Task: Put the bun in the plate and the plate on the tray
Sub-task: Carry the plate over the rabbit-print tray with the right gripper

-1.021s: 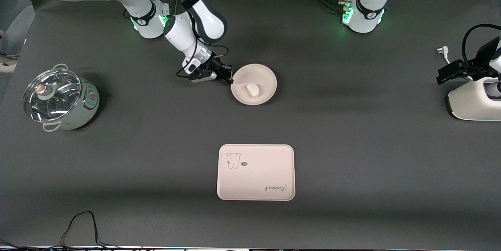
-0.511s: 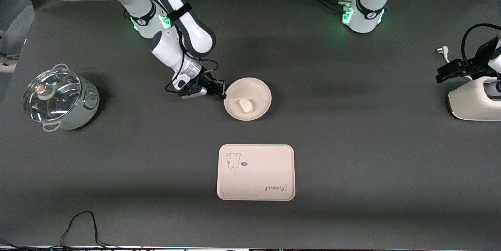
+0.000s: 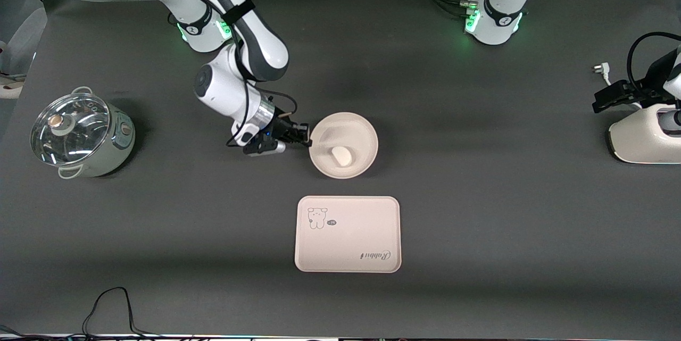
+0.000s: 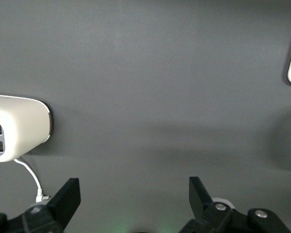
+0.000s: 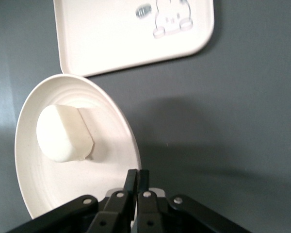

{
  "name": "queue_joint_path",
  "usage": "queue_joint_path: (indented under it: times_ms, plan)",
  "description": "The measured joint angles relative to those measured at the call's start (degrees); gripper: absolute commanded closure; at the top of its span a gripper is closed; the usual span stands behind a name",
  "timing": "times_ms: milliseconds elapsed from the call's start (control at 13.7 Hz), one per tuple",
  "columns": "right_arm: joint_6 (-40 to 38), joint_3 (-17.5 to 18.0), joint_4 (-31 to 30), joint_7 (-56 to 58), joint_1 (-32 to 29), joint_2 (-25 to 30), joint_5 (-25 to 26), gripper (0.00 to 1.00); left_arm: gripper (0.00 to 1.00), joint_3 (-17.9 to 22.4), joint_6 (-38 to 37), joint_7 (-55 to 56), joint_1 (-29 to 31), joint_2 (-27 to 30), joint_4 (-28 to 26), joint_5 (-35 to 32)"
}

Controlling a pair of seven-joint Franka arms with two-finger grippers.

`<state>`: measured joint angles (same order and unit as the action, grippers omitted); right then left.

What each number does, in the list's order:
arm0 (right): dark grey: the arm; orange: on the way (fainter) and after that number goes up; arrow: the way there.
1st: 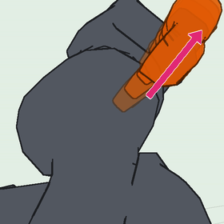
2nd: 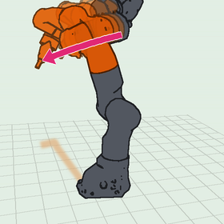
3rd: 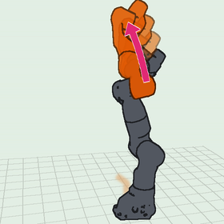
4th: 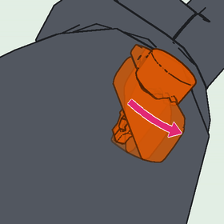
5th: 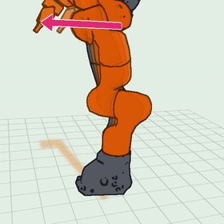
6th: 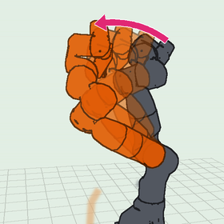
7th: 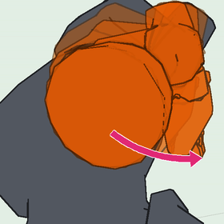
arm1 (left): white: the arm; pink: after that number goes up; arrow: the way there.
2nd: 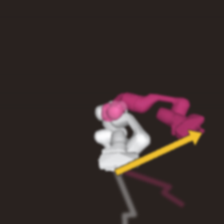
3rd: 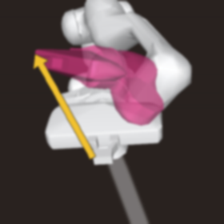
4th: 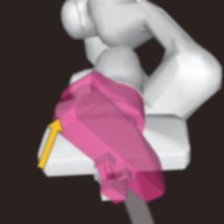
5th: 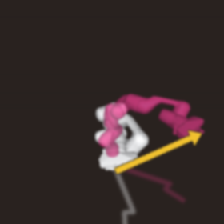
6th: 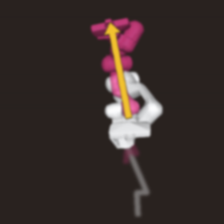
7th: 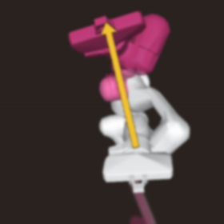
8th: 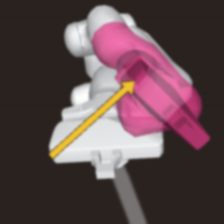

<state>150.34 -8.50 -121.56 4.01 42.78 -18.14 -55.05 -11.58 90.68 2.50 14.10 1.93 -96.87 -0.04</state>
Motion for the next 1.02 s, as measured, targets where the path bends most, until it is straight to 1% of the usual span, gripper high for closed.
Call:
queue_joint_path:
  times_ms: [146,292,438,584,803,1021]
  plan:
    - [-5.86,-1.26,5.91,-4.37,-2.53,-1.92,6.73,1.0,0.0,0.0,0.0,0.0,0.0,-0.02,0.0,0.0]
    - [-10.5,-2.75,12.9,-7.48,-3.84,-4.98,11.53,1.0,0.0,0.0,0.0,0.0,0.0,-0.04,0.0,0.0]
    - [-13.89,-3.65,20.04,-8.47,-4.59,-9.1,12.58,1.0,0.0,0.0,0.0,0.0,0.0,-0.07,0.0,0.0]
    - [-14.62,-3.81,26.95,-8.56,-5.61,-14.39,12.69,1.0,0.0,0.0,0.01,0.0,-0.01,-0.12,0.0,0.0]
    - [-16.87,-3.82,38.37,-8.57,-7.98,-24.47,13.4,1.0,0.0,0.0,0.04,0.0,-0.01,-0.22,0.0,0.0]
    - [-17.79,-3.84,47.84,-9.47,-10.44,-33.51,14.66,1.0,0.0,0.0,0.05,0.0,-0.01,-0.29,0.0,0.0]
